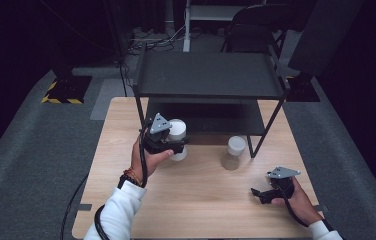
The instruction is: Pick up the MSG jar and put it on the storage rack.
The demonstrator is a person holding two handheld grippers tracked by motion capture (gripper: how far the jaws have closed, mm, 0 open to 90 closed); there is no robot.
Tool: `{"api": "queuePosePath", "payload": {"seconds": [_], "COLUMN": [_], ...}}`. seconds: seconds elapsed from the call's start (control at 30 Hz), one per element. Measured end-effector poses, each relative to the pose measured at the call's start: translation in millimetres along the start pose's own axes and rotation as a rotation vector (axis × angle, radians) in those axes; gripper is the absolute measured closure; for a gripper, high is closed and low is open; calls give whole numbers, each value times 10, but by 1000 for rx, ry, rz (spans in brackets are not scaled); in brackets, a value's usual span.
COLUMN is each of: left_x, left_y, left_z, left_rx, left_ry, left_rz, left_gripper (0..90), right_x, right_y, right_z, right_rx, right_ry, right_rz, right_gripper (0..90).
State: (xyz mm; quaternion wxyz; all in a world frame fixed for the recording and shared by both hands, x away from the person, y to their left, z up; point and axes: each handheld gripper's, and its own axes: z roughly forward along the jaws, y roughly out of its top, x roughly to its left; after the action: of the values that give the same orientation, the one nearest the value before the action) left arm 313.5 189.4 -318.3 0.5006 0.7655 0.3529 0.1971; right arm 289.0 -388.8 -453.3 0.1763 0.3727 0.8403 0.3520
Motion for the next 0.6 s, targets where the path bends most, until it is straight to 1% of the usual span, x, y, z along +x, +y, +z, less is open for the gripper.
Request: {"api": "queuePosePath", "payload": {"seconds": [0.03, 0.17, 0.23, 0.33, 0.53, 0.57, 0.6], "left_x": [3, 18, 29, 47, 24, 15, 15], "left_y": [54, 111, 170, 199, 287, 331, 331], "left_z": [-26, -62, -83, -92, -135, -151, -151], "left_rx": [-1, -11, -7, -7, -18, -19, -19], "left_ry": [-1, -12, -18, -27, -24, -22, -22], "left_rz": [1, -5, -3, -10, 4, 10, 10], "left_gripper": [347, 347, 347, 347, 347, 347, 347], "right_x": [0, 0, 0, 0, 0, 0, 0], "right_y": [0, 0, 0, 1, 0, 1, 1], "right_z": [0, 0, 0, 0, 0, 0, 0], "right_rx": [0, 0, 0, 0, 0, 0, 0], "right_ry": [0, 0, 0, -1, -1, 0, 0], "right_rz": [0, 0, 0, -1, -1, 0, 0], "right_gripper": [0, 0, 0, 0, 0, 0, 0]}}
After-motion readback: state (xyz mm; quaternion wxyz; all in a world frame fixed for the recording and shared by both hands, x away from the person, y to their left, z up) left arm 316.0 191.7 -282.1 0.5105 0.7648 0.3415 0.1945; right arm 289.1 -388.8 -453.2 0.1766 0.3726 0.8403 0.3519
